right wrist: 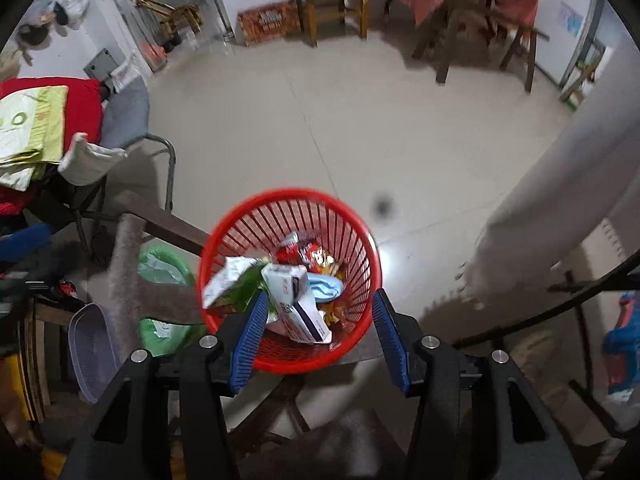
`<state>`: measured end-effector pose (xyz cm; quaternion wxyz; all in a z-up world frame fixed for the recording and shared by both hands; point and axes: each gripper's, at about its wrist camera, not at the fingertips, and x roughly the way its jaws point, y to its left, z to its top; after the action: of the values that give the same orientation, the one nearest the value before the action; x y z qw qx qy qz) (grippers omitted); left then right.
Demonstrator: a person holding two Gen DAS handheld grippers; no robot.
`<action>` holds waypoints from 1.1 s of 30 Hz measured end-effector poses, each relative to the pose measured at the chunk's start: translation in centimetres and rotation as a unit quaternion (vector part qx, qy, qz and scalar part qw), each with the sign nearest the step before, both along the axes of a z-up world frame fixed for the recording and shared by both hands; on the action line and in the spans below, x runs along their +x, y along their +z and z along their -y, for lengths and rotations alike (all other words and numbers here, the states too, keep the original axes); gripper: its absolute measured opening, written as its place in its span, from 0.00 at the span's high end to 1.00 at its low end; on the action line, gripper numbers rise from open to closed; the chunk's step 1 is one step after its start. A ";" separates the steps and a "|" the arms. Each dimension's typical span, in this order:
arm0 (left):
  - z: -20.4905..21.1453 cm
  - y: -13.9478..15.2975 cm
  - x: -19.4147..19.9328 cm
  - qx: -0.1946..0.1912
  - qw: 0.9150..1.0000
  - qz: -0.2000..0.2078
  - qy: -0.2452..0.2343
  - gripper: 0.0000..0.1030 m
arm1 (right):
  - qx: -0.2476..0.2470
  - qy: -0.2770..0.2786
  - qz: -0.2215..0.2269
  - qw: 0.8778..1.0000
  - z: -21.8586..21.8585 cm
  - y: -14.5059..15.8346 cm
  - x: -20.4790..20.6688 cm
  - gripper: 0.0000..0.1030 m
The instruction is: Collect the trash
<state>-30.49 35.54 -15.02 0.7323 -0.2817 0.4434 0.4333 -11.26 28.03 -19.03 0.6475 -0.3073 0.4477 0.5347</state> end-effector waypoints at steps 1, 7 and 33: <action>0.1 0.0 0.2 0.004 1.000 -0.004 -0.005 0.18 | 0.013 0.002 0.010 1.000 0.5 1.6 -0.3 0.40; 0.4 0.7 0.8 0.018 0.999 0.002 -0.030 0.17 | 0.078 -0.015 0.055 0.995 3.1 8.6 -1.1 0.17; 0.9 -1.7 2.8 0.007 0.994 -0.011 -0.107 0.10 | -0.012 -0.112 -0.003 0.994 6.7 1.6 -0.4 0.06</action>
<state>-27.73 34.59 -16.68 0.7711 -0.2229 0.4763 0.3589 -11.66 21.33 -17.44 0.6978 -0.2614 0.4878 0.4547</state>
